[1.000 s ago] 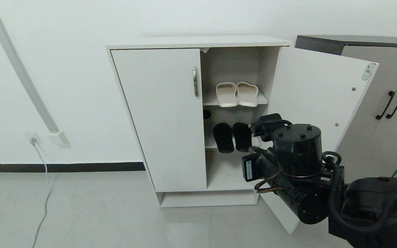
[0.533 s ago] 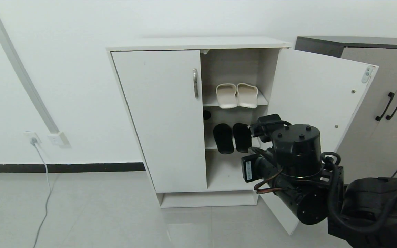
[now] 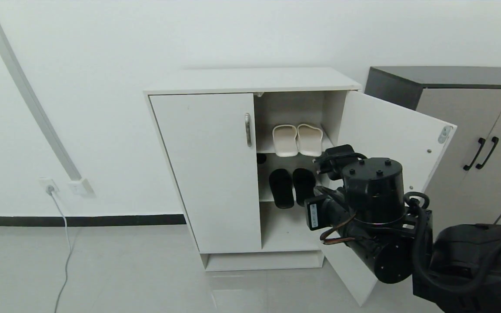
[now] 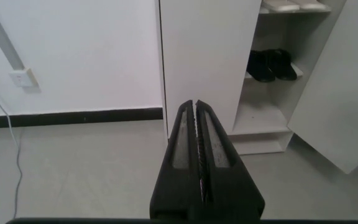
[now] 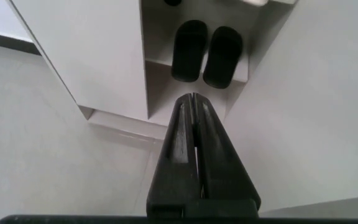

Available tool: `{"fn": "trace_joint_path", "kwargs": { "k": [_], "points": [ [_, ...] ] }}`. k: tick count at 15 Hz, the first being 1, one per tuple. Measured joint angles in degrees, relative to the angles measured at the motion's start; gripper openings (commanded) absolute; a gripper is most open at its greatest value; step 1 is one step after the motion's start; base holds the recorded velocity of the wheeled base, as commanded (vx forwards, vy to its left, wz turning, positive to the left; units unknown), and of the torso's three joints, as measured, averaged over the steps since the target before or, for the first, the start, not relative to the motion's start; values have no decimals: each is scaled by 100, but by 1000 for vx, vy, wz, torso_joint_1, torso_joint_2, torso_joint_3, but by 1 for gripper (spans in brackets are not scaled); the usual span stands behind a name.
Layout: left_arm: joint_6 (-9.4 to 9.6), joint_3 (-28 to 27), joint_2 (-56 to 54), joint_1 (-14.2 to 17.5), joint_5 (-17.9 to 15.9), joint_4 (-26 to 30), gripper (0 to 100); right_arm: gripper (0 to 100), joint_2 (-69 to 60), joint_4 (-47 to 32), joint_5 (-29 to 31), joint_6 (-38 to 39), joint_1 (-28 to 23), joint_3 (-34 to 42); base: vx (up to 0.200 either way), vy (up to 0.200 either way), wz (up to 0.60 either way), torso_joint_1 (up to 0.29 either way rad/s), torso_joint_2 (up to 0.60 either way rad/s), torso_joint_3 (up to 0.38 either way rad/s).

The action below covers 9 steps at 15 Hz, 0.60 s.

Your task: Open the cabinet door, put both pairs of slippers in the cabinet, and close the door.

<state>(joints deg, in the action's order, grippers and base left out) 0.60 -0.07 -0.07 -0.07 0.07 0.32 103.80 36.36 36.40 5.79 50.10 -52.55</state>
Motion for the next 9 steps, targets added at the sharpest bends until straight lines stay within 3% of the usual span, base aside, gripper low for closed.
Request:
{"fn": "trace_joint_path", "kwargs": {
  "k": [9],
  "points": [
    [2,-2,0,0,0,1,0,0,16,1,0,0,6,0,0,0,0,153,-477,-326]
  ]
}}
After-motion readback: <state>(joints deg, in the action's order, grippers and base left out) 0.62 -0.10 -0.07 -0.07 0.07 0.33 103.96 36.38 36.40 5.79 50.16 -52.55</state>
